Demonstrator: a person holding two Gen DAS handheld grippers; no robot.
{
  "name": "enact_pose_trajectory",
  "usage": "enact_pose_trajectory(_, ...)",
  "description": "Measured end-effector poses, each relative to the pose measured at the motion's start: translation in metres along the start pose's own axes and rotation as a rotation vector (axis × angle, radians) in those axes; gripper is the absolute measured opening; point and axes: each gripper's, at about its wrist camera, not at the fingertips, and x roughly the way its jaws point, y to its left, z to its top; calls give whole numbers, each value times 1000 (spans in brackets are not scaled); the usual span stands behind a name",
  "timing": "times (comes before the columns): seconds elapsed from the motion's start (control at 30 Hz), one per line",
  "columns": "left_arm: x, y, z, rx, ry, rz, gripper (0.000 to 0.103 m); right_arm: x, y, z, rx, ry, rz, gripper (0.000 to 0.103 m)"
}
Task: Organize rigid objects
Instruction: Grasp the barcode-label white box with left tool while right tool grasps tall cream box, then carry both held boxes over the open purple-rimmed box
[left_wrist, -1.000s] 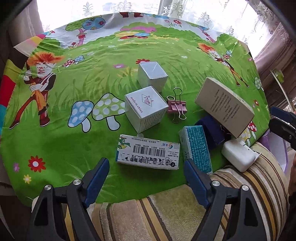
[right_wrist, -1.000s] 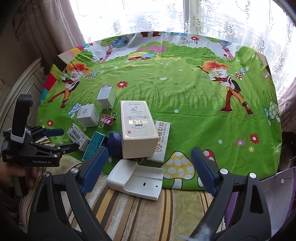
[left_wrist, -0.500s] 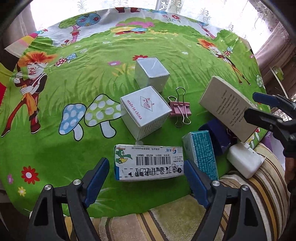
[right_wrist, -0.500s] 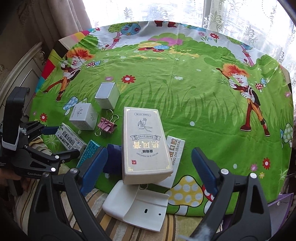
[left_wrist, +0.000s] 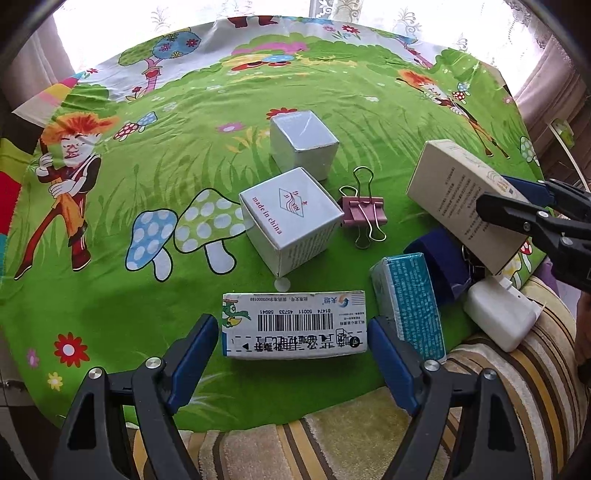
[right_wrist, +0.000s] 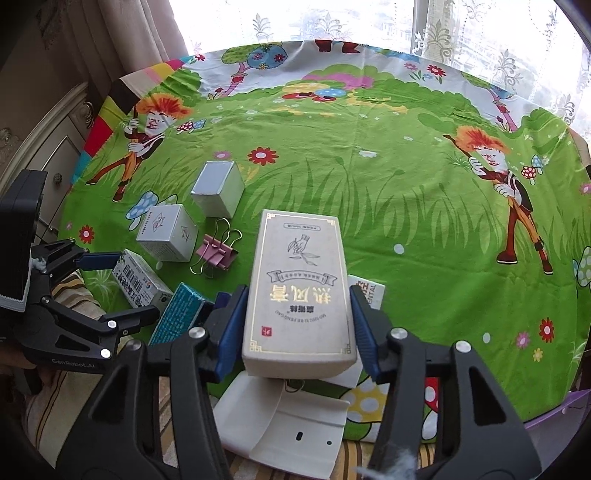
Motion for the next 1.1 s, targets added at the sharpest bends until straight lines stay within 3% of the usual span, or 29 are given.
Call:
enact_pose_trajectory(0.07,3,0,1,-2,11,2,83,-6,2,-2,-1,-25,-5,56)
enact_pose_trajectory(0.1,5,0,1,-4,18,7,76,-10,4,-3,-4,-37,-10,56)
enact_pose_trajectory(0.2,3,-2,0,-1,4,26,76,-21,10,-7,-19,-76,-32,55)
enact_pose_trajectory(0.37,-27,-8,-14,-3,-123,164,76,-47,18,-18,-33,-153,-76,55)
enact_pose_trajectory(0.57,-71,-23,-34,5,-267,268,76,-77,27,-37,-33,-226,-114,55)
enact_pose_trajectory(0.9,-112,-37,-62,-17,-383,308,76,-112,31,-68,-3,-267,-128,55)
enact_pose_trajectory(1.1,-120,-44,-69,-17,-405,321,76,-125,28,-83,13,-275,-134,55)
